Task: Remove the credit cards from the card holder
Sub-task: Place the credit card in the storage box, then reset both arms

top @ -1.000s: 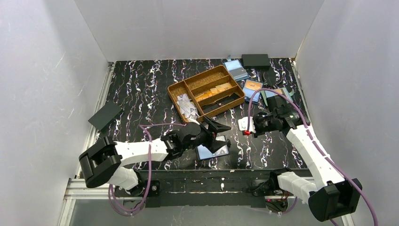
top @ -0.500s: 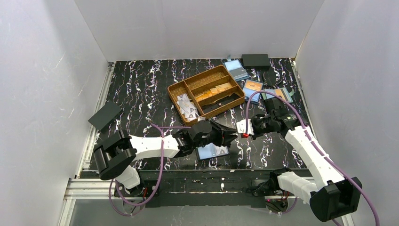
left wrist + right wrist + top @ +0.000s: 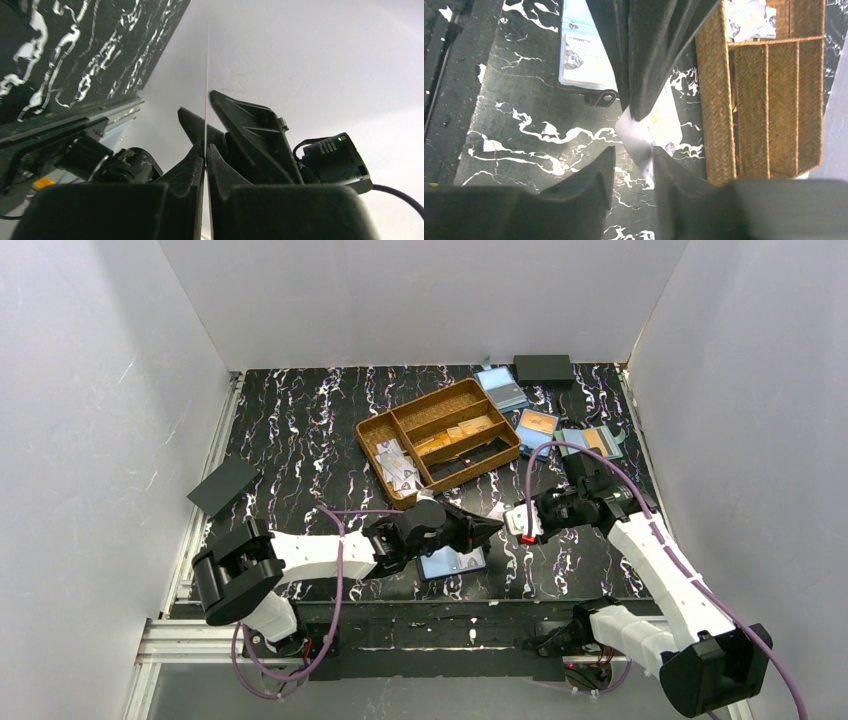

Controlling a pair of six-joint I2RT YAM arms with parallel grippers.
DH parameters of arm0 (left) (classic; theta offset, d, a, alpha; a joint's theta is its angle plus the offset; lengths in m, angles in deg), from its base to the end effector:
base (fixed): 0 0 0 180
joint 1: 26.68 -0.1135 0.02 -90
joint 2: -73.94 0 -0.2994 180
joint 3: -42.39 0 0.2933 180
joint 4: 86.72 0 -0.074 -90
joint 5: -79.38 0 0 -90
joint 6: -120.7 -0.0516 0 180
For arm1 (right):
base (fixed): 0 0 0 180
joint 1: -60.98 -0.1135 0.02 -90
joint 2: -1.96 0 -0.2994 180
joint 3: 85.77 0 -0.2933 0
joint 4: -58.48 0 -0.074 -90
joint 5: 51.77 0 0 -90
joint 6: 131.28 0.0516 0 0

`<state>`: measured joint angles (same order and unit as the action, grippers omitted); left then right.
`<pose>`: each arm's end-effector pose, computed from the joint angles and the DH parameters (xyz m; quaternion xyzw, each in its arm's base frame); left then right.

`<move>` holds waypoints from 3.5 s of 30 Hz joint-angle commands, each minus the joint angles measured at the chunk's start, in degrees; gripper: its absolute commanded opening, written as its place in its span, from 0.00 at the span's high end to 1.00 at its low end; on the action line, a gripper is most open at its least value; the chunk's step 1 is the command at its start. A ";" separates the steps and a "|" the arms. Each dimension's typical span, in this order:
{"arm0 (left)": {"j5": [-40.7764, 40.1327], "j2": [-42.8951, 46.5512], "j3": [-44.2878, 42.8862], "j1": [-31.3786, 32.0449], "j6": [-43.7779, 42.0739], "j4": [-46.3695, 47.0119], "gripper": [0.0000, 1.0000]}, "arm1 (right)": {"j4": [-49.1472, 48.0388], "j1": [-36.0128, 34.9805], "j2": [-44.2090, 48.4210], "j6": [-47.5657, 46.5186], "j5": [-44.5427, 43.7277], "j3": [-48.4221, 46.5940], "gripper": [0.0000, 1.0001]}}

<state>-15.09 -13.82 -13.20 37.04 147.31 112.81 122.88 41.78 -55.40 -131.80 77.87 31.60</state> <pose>0.1714 -0.3380 0.2291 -0.3692 0.6876 -0.6246 0.0286 0.1865 0.0998 0.2949 -0.7935 0.4482 0.1196 0.3940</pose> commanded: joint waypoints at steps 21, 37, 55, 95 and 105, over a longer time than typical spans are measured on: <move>-6.78 37.55 24.14 -15.15 -53.51 -5.67 1.00 | -28.12 12.87 5.44 52.57 25.54 12.28 0.02; -7.59 19.85 8.48 -30.99 -58.18 -12.24 1.00 | -31.81 16.93 6.25 57.17 24.36 14.22 0.01; 4.47 -8.57 -12.72 -36.63 -53.39 -21.92 1.00 | -31.68 17.84 7.95 56.89 24.70 14.35 0.02; 28.36 34.22 -3.72 -44.89 -74.57 -38.79 0.02 | -29.48 23.14 8.69 56.07 21.23 13.73 0.02; 20.19 46.85 -7.88 -45.67 -90.54 -63.16 0.02 | -29.20 25.18 2.22 79.80 4.87 2.02 0.02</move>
<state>7.81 27.94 -17.92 -8.20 65.11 60.00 93.20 66.48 -49.41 -64.81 90.74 43.32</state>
